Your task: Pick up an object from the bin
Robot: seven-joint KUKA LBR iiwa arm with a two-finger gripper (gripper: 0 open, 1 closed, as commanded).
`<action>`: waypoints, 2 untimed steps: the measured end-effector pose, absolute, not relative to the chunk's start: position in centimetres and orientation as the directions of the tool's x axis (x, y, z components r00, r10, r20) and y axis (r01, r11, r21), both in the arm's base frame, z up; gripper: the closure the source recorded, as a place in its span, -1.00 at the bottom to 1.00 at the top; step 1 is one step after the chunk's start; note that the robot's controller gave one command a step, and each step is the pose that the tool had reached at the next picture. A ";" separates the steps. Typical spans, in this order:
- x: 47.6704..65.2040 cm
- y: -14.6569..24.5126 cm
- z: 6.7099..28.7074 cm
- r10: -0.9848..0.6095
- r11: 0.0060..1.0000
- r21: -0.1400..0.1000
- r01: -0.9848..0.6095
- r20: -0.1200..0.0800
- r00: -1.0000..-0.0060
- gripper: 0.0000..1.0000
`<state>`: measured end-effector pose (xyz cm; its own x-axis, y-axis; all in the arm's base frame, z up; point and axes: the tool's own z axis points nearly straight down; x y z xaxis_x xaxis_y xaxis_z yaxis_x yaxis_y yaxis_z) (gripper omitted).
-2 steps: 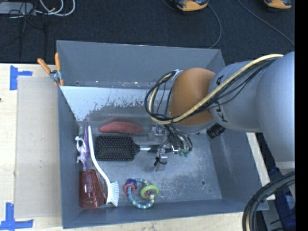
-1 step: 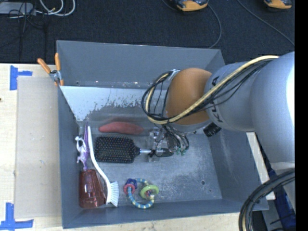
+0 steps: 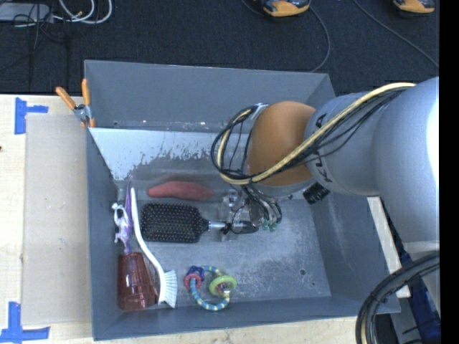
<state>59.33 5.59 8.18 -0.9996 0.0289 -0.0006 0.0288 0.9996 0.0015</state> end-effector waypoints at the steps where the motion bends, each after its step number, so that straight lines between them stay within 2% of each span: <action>1: 59.7 5.4 13.4 0.020 1.000 0.001 0.020 0.006 -1.000 1.00; 2: 59.4 4.3 16.1 0.072 0.997 0.002 0.072 -0.003 -0.997 1.00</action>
Offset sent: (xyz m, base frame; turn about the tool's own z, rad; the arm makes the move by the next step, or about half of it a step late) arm -0.0004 -0.0140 0.0779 0.0453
